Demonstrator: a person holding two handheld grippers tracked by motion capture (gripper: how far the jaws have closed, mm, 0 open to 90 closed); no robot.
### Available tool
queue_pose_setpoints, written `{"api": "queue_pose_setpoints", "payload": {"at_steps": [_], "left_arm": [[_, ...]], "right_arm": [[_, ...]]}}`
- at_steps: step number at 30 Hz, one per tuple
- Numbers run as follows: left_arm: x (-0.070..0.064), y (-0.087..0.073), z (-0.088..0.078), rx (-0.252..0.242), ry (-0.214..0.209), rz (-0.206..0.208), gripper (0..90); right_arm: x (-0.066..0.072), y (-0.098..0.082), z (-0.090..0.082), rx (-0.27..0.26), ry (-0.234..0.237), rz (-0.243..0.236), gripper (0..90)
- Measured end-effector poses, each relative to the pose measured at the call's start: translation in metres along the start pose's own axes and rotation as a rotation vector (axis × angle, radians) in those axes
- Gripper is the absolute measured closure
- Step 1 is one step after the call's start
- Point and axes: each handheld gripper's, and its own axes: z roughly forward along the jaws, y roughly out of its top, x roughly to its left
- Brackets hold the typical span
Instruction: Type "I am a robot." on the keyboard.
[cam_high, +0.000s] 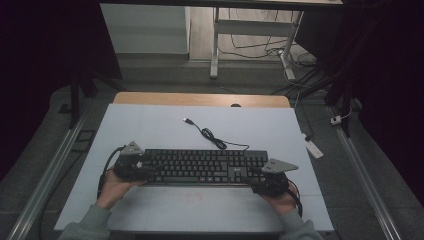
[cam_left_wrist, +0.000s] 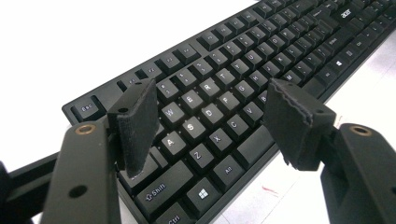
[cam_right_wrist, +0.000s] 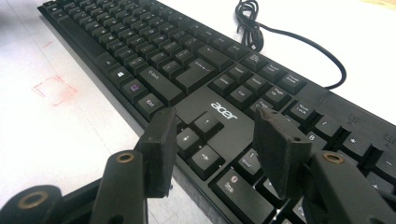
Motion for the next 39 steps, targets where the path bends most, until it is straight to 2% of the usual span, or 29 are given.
{"api": "queue_pose_setpoints", "payload": {"at_steps": [4,11,15,18,26,39], "left_arm": [[0.000,0.000,0.000,0.001,0.001,-0.002,35.1],[-0.002,0.001,0.002,0.006,0.000,0.006,34.9],[-0.002,0.001,0.002,0.008,0.001,0.008,34.8],[-0.001,0.000,0.002,0.009,0.004,0.006,34.8],[-0.002,0.000,0.002,0.011,0.005,0.012,34.4],[-0.003,0.000,0.004,0.024,0.011,0.020,34.2]], "right_arm": [[0.001,0.001,0.002,-0.021,0.008,0.007,50.1],[0.005,0.007,0.005,-0.021,0.008,-0.002,50.9],[0.008,0.014,0.009,-0.026,0.010,-0.002,54.8],[0.010,0.018,0.013,-0.021,0.012,-0.005,61.7],[0.021,0.027,0.024,-0.017,0.054,-0.044,88.6],[0.035,0.041,0.047,0.000,0.096,-0.085,89.6]]}}
